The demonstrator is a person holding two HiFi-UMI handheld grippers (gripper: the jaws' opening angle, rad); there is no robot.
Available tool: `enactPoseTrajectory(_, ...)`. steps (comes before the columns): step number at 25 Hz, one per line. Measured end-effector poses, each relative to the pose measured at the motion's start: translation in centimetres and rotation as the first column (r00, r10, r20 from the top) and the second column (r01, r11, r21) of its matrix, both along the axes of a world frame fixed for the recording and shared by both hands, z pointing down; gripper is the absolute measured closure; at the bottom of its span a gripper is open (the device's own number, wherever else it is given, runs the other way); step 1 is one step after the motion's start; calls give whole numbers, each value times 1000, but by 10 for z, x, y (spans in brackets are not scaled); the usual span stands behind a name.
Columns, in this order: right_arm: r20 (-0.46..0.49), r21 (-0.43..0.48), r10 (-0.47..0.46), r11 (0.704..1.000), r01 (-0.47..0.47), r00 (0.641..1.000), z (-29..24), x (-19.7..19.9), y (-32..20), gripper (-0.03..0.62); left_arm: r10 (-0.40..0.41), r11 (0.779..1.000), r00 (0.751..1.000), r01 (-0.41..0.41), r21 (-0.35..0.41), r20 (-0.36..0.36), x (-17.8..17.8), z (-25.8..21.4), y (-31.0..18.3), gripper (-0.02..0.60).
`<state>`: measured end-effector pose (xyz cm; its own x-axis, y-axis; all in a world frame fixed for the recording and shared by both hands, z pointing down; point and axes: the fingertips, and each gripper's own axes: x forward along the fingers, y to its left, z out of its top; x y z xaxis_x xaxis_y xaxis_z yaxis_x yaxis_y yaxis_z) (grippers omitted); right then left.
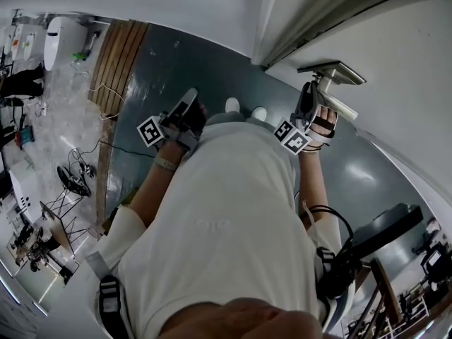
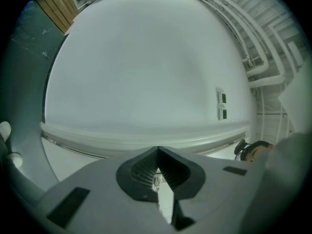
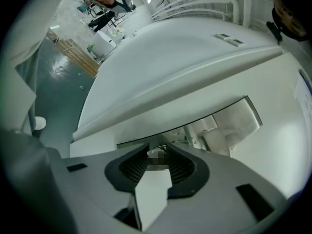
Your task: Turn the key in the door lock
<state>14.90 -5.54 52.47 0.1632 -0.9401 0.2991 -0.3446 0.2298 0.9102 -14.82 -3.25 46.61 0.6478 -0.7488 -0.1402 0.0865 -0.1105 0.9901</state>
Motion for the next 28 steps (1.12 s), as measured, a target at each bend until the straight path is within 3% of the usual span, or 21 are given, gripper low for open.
enactPoseTrajectory(8,270,4,56,998,-59,961,-6,2,1,485,-5,1000,1000,5,-6,-2,0,3,3,574)
enactPoseTrajectory(14,533,-6,105,993,-121,839,-11,7,-3,487,-6,1000,1000,6,-7,-5,1,3,2,574)
enactPoseTrajectory(20,685,-32,126,989,-143,718,-12,10,-5,485,-4,1000,1000,4,-11,-3,2,4,1,574)
enactPoseTrajectory(24,812,-40,133,984,-173,568,-16,12,-10,487,-7,1000,1000,7,-14,-4,0,3,0,574)
enactPoseTrajectory(25,852,-55,142,981,-184,503,-15,14,-10,488,-7,1000,1000,7,-15,-4,0,3,-1,574)
enactPoseTrajectory(27,935,-97,160,974,-207,316,-12,20,-8,514,-7,1000,1000,6,-15,-4,1,3,-1,574)
enactPoseTrajectory(28,958,-111,162,970,-214,239,-11,22,-8,515,-6,1000,1000,6,-14,-4,1,4,0,574)
